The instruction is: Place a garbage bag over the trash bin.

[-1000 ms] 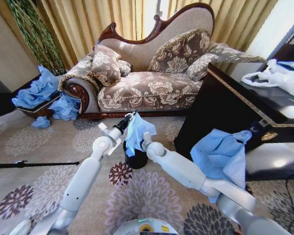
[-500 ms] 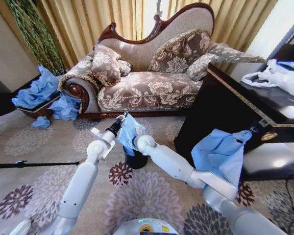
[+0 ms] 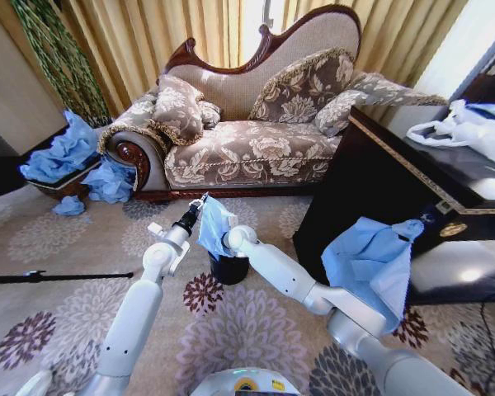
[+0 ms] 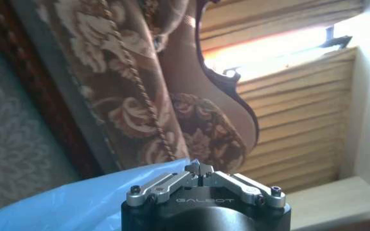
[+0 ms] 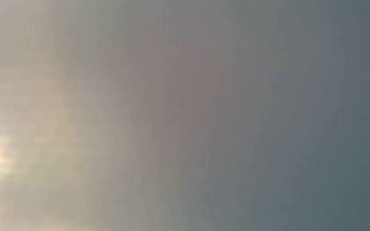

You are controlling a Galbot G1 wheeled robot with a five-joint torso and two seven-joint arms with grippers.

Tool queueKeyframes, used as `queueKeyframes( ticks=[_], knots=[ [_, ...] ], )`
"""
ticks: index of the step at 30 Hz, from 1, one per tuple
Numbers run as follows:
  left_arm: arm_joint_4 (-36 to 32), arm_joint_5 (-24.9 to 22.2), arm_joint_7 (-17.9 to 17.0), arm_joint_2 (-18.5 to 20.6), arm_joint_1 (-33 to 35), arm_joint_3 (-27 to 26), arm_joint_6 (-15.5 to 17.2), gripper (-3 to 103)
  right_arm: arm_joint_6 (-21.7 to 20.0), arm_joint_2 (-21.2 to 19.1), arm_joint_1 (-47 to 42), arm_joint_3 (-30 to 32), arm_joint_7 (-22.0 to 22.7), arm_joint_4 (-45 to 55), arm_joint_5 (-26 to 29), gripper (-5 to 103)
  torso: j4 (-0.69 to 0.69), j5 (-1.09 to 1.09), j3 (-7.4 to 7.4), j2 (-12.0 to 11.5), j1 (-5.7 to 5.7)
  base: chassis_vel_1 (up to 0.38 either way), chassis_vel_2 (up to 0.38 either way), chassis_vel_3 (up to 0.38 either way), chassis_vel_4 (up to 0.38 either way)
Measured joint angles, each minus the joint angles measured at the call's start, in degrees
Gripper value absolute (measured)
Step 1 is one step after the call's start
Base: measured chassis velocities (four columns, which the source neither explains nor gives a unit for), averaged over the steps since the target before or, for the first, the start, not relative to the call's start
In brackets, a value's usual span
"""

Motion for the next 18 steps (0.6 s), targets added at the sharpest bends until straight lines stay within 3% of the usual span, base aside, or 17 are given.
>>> queueKeyframes(
  ticks=[18],
  knots=[
    [9.9, 3.6, -1.0, -1.2, -0.8, -0.3, -1.9, 0, -0.7, 1.0, -2.9, 1.9, -2.2, -4.7, -4.0, 0, -0.01, 0.0, 0.0, 0.0, 0.0, 0.0, 0.0, 0.0, 0.0]
  ],
)
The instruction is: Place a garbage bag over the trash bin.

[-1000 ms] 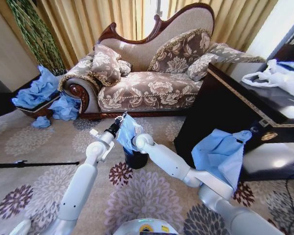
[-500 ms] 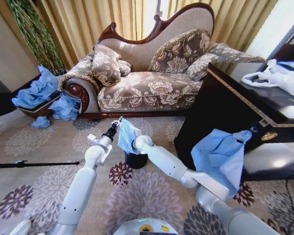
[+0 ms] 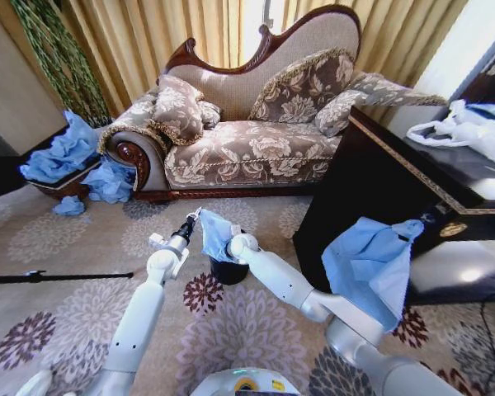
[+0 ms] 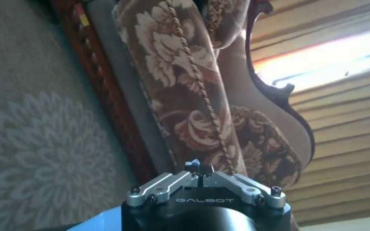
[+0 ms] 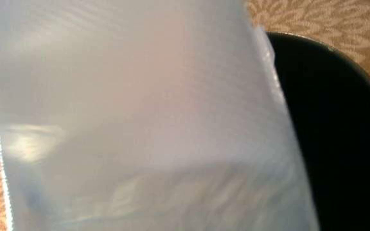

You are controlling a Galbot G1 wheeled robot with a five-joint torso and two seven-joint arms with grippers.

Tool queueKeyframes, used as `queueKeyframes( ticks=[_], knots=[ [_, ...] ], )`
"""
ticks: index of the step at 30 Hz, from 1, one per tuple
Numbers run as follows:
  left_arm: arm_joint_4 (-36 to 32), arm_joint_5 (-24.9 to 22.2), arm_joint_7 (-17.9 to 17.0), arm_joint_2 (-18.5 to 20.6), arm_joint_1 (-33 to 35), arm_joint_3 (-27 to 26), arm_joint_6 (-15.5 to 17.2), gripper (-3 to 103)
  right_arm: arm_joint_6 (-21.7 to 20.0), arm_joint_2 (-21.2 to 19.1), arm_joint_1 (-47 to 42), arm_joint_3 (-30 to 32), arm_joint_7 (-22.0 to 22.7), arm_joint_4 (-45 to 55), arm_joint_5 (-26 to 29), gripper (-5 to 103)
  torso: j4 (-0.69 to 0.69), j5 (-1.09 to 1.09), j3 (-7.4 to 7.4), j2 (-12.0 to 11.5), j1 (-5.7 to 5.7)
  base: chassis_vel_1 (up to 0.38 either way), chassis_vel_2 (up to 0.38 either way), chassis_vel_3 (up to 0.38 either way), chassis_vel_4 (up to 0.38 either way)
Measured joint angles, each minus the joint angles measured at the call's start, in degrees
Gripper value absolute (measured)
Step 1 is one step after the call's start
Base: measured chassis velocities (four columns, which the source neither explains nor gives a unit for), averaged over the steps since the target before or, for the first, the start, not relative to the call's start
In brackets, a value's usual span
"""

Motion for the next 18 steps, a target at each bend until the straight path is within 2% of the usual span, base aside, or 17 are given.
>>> queueKeyframes(
  ticks=[5, 6, 7, 11, 12, 13, 16, 17, 18],
  knots=[
    [1.3, 1.2, 0.3, -0.2, 0.4, 0.0, -0.2, 0, 0.2, -0.2, -0.8, 0.5, -0.3, 1.7, -2.0, -1, 0.01, 0.0, 0.0, 0.0, 0.0, 0.0, 0.0, 0.0, 0.0],
    [1.5, 1.3, 0.4, -0.2, 0.5, 0.1, -0.2, 0, 0.2, -0.7, -1.1, 0.5, -0.3, 3.1, -2.6, 5, 0.01, 0.0, 0.0, 0.0, 0.0, 0.0, 0.0, 0.0, 0.0],
    [1.5, 1.3, 0.4, -0.2, 0.5, 0.1, -0.2, 0, 0.2, -0.7, -1.1, 0.5, -0.3, 3.1, -2.6, 5, 0.01, 0.0, 0.0, 0.0, 0.0, 0.0, 0.0, 0.0, 0.0],
    [1.8, 1.5, 0.4, -0.2, 0.5, 0.1, -0.3, 0, 0.4, -4.3, -2.0, -0.1, 1.0, 9.5, -3.4, 26, 0.0, 0.01, 0.0, 0.0, 0.0, 0.0, 0.0, 0.0, 0.0],
    [1.8, 1.5, 0.4, -0.2, 0.5, 0.1, -0.3, 0, 0.4, -4.3, -2.0, -0.1, 1.0, 9.5, -3.4, 26, 0.0, 0.01, 0.0, 0.0, 0.0, 0.0, 0.0, 0.0, 0.0],
    [2.0, 1.5, 0.4, -0.2, 0.4, 0.1, -0.4, 0, 0.5, -5.7, -2.4, -0.4, 2.3, 11.8, -3.4, 26, 0.0, 0.0, 0.0, 0.0, 0.0, 0.0, 0.0, 0.0, 0.0],
    [2.5, 1.6, 0.5, -0.2, 0.2, 0.1, -0.5, 0, 0.4, -9.0, -3.6, -1.0, 6.1, 17.8, -2.0, 42, -0.01, 0.01, 0.0, 0.0, 0.0, 0.0, 0.0, 0.0, 0.0],
    [2.5, 1.6, 0.5, -0.2, 0.2, 0.1, -0.5, 0, 0.4, -9.0, -3.6, -1.0, 6.1, 17.8, -2.0, 42, -0.01, 0.01, 0.0, 0.0, 0.0, 0.0, 0.0, 0.0, 0.0],
    [2.5, 1.6, 0.5, -0.2, 0.2, 0.1, -0.5, 0, 0.4, -9.8, -3.8, -1.1, 7.0, 19.1, -1.8, 47, -0.01, 0.01, 0.0, 0.0, 0.0, 0.0, 0.0, 0.0, 0.0]
  ],
)
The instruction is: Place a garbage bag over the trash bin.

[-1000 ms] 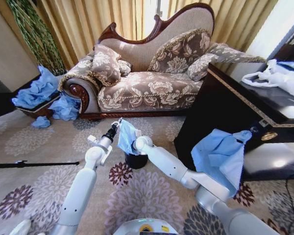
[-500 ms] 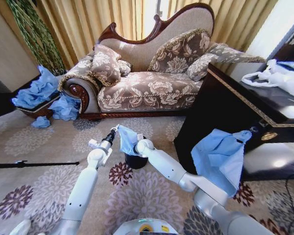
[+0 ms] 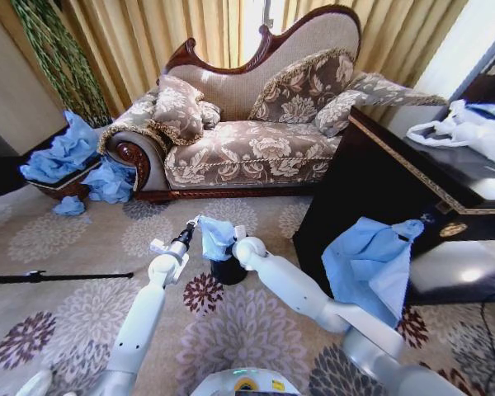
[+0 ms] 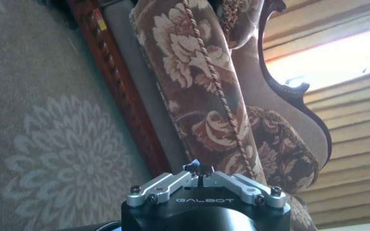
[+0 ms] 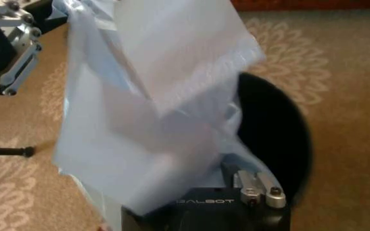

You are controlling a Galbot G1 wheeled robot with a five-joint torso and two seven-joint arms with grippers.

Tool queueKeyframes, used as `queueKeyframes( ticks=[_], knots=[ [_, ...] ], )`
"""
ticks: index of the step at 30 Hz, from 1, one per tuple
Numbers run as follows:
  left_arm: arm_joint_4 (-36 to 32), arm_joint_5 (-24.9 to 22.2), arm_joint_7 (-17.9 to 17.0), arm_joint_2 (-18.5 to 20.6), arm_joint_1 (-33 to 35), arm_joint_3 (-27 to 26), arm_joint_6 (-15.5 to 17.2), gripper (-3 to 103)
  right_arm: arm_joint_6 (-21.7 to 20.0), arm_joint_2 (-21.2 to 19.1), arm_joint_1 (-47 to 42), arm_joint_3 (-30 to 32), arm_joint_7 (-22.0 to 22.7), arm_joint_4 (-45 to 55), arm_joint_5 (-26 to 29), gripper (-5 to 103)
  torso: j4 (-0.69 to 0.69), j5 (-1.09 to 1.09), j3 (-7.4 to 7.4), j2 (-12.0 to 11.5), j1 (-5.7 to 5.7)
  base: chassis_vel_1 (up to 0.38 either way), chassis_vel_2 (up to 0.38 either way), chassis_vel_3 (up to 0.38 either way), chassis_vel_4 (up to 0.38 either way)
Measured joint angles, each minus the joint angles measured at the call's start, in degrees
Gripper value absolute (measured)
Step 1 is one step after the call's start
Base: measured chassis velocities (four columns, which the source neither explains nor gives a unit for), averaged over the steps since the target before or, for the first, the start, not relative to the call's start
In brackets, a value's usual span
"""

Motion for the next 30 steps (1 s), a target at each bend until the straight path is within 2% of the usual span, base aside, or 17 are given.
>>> queueKeyframes(
  ticks=[2, 5, 6, 8, 9, 10, 11, 14, 18, 24, 27, 28, 30],
  knots=[
    [0.0, 0.0, 0.0, 0.0, 0.0, -0.1, 0.0, 0, 0.2, -0.9, -0.2, -0.3, 1.5, 2.5, 0.0, 58, 0.0, 0.0, 0.0, 0.0, 0.0, 0.0, 0.0, 0.0, 0.0],
    [0.1, 0.0, -0.1, 0.1, 0.0, -0.1, -0.2, 0, 0.3, -0.6, -0.2, -0.5, 3.0, 3.9, 0.5, 63, 0.01, 0.0, 0.0, 0.0, 0.0, 0.0, 0.0, 0.0, 0.0],
    [0.2, 0.0, -0.2, 0.2, -0.1, -0.1, -0.2, 0, 0.3, -0.4, -0.3, -0.8, 3.5, 4.4, 0.7, 69, 0.02, 0.0, 0.0, 0.0, 0.0, 0.0, 0.0, 0.0, 0.0],
    [0.2, -0.1, -0.2, 0.3, -0.3, -0.1, -0.3, 0, 0.3, -0.3, -0.5, -1.3, 4.1, 5.2, 0.6, 69, 0.03, 0.0, 0.0, 0.0, 0.0, 0.0, 0.0, 0.0, 0.0],
    [0.4, -0.2, -0.2, 0.5, -0.5, -0.1, -0.3, 0, 0.4, -0.3, -0.6, -1.9, 4.9, 6.3, 0.4, 80, 0.02, 0.0, 0.0, 0.0, 0.0, 0.0, 0.0, 0.0, 0.0],
    [0.5, -0.3, -0.2, 0.7, -0.7, -0.1, -0.3, 0, 0.5, -0.5, -0.8, -2.5, 5.7, 7.7, 0.3, 85, 0.02, -0.01, 0.0, 0.0, 0.0, 0.0, 0.0, 0.0, 0.0],
    [0.5, -0.3, -0.2, 0.7, -0.7, -0.1, -0.3, 0, 0.5, -0.5, -0.8, -2.5, 5.7, 7.7, 0.3, 85, 0.02, -0.01, 0.0, 0.0, 0.0, 0.0, 0.0, 0.0, 0.0],
    [1.3, -0.4, 0.2, 1.0, -1.2, 0.0, -0.2, 0, 0.6, -1.8, -0.9, -4.5, 9.3, 13.5, 2.4, 99, 0.02, -0.02, 0.0, 0.0, 0.0, 0.0, 0.0, 0.0, 0.0],
    [1.7, -0.5, 0.5, 1.2, -1.6, 0.1, -0.1, 0, 0.6, -3.7, -1.3, -6.2, 11.8, 18.0, 4.7, 100, 0.01, -0.02, 0.0, 0.0, 0.0, 0.0, 0.0, 0.0, 0.0],
    [2.5, -0.6, 1.0, 1.5, -2.2, 0.6, 0.1, 0, 1.1, -6.9, -1.7, -6.1, 11.8, 23.1, 3.4, 100, 0.01, 0.0, 0.0, 0.0, 0.0, 0.0, 0.0, 0.0, 0.0],
    [2.8, -0.6, 1.1, 1.4, -2.5, 0.9, 0.2, 0, 2.6, -7.5, -1.0, -4.6, 8.0, 22.7, -3.6, 100, 0.0, 0.0, 0.0, 0.0, 0.0, 0.0, 0.0, 0.0, 0.0],
    [2.8, -0.6, 1.1, 1.4, -2.5, 0.9, 0.2, 0, 2.6, -7.5, -1.0, -4.6, 8.0, 22.7, -3.6, 100, 0.0, 0.0, 0.0, 0.0, 0.0, 0.0, 0.0, 0.0, 0.0],
    [2.8, -0.6, 1.2, 1.5, -2.5, 1.2, 0.2, 0, 4.1, -6.8, 0.1, -3.1, 6.0, 20.9, -7.6, 100, 0.01, -0.01, 0.0, 0.0, 0.0, 0.0, 0.0, 0.0, 0.0]
  ],
)
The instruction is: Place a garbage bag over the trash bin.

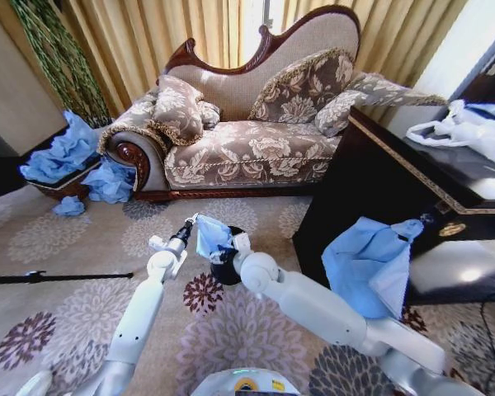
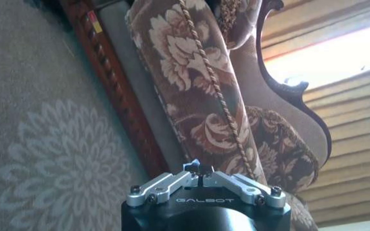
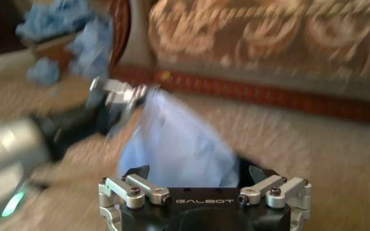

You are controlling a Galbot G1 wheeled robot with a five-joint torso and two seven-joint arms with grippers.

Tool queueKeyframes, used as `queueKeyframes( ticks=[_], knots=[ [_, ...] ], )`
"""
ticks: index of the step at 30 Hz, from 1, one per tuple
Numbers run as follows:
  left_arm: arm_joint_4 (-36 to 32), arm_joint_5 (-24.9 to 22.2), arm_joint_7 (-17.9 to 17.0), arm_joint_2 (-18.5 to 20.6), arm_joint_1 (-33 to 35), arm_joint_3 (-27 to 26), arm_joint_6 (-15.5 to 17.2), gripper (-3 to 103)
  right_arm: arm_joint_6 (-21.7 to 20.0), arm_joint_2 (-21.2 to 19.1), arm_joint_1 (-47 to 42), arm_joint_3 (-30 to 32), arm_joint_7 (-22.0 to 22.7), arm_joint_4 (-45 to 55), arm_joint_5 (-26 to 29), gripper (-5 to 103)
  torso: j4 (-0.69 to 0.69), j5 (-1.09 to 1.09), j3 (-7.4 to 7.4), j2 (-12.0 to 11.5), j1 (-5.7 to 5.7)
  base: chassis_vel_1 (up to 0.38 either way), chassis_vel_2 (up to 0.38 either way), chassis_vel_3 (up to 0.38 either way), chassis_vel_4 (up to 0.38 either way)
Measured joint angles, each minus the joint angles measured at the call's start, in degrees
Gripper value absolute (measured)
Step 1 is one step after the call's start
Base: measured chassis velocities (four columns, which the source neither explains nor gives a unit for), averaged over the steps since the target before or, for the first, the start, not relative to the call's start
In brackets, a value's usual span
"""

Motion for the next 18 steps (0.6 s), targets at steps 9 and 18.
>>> queueKeyframes(
  ticks=[9, 18],
  knots=[
    [0.1, 0.2, 0.2, -0.1, -0.2, 0.8, 0.0, 0, 4.5, 5.7, 4.0, 2.7, 4.0, -3.1, 0.1, 100, 0.0, -0.01, 0.0, 0.0, 0.0, 0.0, 0.0, 0.0, 0.0],
    [0.5, 1.3, 0.4, -0.7, -0.4, 1.0, 0.0, 0, 8.2, 14.2, 2.6, -0.1, 11.1, -8.8, 0.3, 100, 0.01, -0.01, 0.0, 0.0, 0.0, 0.0, 0.0, 0.0, 0.0]
  ],
)
